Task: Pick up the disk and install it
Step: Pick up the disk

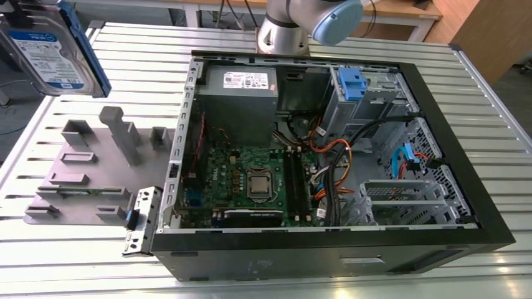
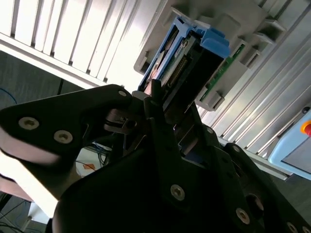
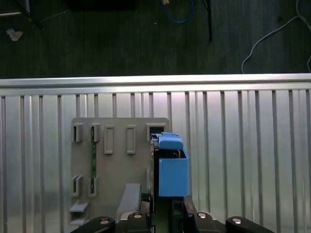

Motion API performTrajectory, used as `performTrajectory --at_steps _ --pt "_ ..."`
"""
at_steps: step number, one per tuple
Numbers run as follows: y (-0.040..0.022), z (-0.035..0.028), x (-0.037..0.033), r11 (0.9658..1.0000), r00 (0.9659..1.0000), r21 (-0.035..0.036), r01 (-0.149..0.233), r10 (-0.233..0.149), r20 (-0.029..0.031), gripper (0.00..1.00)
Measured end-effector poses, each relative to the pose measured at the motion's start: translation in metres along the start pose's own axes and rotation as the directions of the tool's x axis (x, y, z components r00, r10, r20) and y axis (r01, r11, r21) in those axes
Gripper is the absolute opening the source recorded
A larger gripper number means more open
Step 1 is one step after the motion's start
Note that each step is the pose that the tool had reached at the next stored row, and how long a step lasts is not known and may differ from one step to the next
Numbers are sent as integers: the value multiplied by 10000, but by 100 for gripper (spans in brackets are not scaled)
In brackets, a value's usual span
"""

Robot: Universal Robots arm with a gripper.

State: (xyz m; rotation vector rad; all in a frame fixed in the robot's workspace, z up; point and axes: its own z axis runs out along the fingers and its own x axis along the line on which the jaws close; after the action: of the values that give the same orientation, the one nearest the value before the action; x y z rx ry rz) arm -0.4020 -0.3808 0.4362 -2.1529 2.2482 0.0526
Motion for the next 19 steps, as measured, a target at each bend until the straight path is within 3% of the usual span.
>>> performTrajectory --at_steps 14,19 --pt "1 -272 -12 10000 10000 36 1 -1 1 35" --pt "1 -314 -14 10000 10000 36 1 -1 -1 35"
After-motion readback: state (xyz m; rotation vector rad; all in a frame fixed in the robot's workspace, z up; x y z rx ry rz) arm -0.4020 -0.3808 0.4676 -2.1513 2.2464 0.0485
